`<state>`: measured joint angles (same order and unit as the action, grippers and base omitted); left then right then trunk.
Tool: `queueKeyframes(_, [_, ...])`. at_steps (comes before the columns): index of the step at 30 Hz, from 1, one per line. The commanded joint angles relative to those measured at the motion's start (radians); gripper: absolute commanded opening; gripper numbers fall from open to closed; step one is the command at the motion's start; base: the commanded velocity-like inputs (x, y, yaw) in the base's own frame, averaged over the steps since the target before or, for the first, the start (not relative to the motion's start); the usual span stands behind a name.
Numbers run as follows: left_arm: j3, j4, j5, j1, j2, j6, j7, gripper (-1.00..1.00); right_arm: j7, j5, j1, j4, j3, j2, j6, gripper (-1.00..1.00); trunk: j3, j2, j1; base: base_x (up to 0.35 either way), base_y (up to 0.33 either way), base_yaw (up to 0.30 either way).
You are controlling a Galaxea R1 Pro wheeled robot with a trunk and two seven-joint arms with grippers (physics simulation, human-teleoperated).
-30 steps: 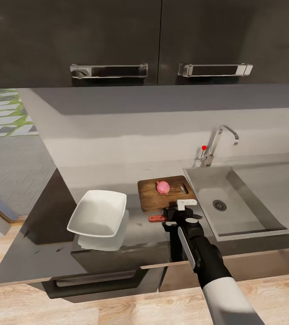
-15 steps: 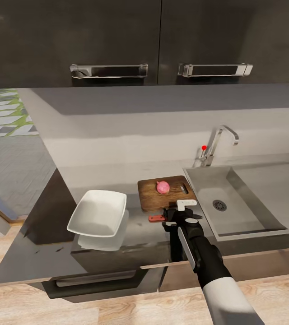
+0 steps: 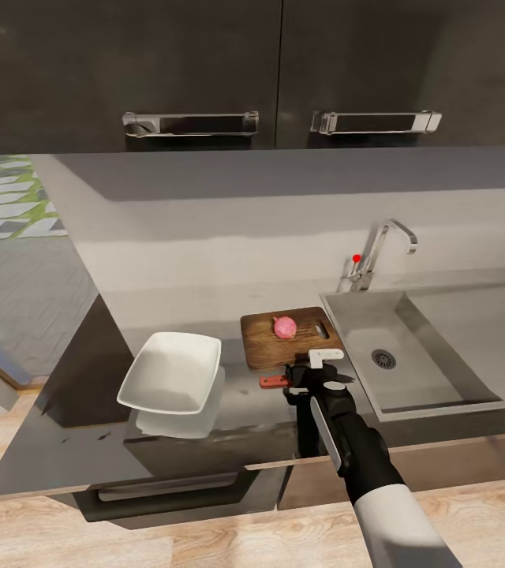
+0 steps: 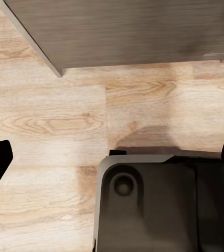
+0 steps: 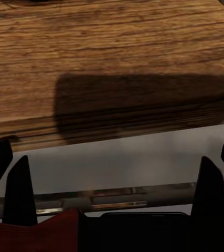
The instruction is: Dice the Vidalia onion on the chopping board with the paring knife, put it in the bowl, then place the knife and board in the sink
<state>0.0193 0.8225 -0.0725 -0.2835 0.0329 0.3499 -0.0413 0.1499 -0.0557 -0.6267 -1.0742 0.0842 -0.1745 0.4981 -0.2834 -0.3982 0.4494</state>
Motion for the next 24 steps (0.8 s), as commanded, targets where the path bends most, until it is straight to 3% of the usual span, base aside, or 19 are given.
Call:
queueKeyframes(1, [0.002, 0.001, -0.007, 0.0, 0.001, 0.001, -0.002, 1.0, 0.003, -0.006, -0.001, -0.001, 0.002, 0.0, 0.007, 1.0, -0.002, -0.002, 0.001, 0.0, 0.0, 0.0])
queueKeyframes(24, [0.002, 0.0, -0.008, 0.0, 0.001, 0.001, -0.002, 1.0, 0.003, -0.004, -0.001, -0.001, 0.002, 0.0, 0.007, 1.0, -0.017, -0.002, 0.001, 0.0, 0.0, 0.0])
